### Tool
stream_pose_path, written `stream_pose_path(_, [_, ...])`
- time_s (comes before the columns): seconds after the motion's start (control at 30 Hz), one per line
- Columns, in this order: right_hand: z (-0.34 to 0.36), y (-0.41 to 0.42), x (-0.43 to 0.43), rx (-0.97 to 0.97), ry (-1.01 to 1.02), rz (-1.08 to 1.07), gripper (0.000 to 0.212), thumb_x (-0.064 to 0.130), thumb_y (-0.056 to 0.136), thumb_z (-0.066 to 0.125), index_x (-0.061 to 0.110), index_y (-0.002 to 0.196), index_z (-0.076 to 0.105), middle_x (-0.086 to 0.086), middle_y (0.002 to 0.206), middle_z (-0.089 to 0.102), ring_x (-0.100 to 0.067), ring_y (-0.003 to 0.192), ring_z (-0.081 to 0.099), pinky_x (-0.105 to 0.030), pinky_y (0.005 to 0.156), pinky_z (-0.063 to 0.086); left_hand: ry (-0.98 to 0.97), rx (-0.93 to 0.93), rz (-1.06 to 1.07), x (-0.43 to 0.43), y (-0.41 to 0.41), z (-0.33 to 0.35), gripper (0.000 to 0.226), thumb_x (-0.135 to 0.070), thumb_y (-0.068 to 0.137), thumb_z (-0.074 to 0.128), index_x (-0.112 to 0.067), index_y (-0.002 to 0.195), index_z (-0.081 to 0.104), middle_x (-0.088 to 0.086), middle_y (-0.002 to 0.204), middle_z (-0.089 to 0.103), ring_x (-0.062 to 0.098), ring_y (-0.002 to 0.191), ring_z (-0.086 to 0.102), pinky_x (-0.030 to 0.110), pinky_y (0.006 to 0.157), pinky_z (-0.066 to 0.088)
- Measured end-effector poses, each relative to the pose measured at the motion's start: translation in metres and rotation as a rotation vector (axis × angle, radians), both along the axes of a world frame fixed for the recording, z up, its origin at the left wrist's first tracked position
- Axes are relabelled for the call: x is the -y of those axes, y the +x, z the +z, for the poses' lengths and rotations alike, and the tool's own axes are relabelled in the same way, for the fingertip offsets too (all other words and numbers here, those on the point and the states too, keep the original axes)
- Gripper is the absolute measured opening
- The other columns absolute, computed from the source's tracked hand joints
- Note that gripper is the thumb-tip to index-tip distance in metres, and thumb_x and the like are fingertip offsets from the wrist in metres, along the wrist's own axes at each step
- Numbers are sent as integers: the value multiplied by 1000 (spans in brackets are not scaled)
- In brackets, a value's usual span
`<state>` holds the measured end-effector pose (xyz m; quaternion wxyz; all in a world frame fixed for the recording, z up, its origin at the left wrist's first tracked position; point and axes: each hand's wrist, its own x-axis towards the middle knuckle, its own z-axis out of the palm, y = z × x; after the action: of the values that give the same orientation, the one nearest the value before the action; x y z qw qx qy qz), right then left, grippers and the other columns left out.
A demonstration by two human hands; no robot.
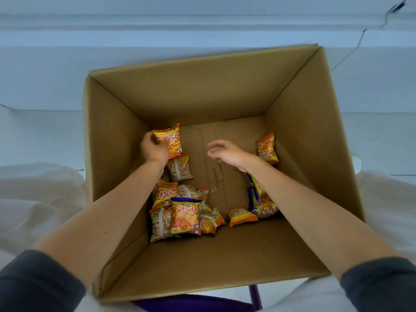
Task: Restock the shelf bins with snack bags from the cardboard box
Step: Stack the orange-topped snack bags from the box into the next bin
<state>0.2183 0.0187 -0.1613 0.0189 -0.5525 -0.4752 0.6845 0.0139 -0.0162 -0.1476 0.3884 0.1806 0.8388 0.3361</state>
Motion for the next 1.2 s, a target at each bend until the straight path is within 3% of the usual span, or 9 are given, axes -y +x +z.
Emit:
stream_pose_path(0.1, [-24,-16,7,43,-39,70,50,18,93,62,17,140,46,-2,139,50,-19,129,47,-26,99,37,-58,-113,-25,8,-13,-15,41,-13,93,64,-14,132,53,6,131,60,24,122,56,45,101,49])
stream_pose_path(0.27, [-58,-50,14,39,-72,88,74,14,90,66,22,152,27,-3,156,32,-23,140,35,-35,111,34,-99,-210,-39,11,-23,-26,43,-13,92,65,-12,133,52,7,130,61,25,122,57,43,100,49])
stream_pose_path(0.4, [-69,-67,14,-51,-140,-11,77,3,89,63,19,153,24,-8,153,37,-24,138,38,-33,106,37,-108,-211,-57,10,-22,-24,43,-14,93,64,-11,133,51,9,132,60,25,122,57,42,100,49])
stream_pose_path(0.6, [-70,-77,21,50,12,81,26,9,92,63,1,117,65,-14,121,64,-25,114,59,-24,85,43,-120,-175,-66,13,-23,-21,46,-17,91,67,-11,134,51,8,130,61,24,120,58,47,98,52])
stream_pose_path(0.8, [-56,-56,12,143,120,-54,2,14,89,66,13,87,67,-5,94,65,-17,91,57,-28,81,44,-94,-147,-132,14,-12,-7,49,-23,91,67,-15,137,49,3,133,58,21,121,56,42,98,52])
stream_pose_path(0.9, [-24,-43,-3,117,189,-270,22,12,85,66,19,66,57,0,73,60,-15,77,54,-28,71,42,-57,-73,-247,14,-2,4,42,-28,93,65,-14,131,56,-1,123,62,16,113,58,32,91,50])
stream_pose_path(1.03, [32,-34,-10,34,267,-367,26,12,85,63,18,60,56,2,61,54,-9,60,48,-26,58,38,40,100,-401,12,21,25,29,-27,98,56,-17,125,54,3,122,63,20,112,61,42,97,51])
stream_pose_path(1.13, [65,-29,-11,-13,253,-410,25,11,80,61,12,54,56,-1,51,51,-17,55,47,-32,61,43,94,195,-478,6,36,50,31,-29,101,51,-27,131,45,1,127,56,21,112,58,44,89,54])
stream_pose_path(1.2, [88,-23,-13,-24,170,-463,25,8,80,58,8,54,55,-3,46,48,-21,52,46,-38,63,48,143,191,-524,4,42,63,37,-22,99,51,-26,135,42,4,130,54,21,113,56,35,84,53])
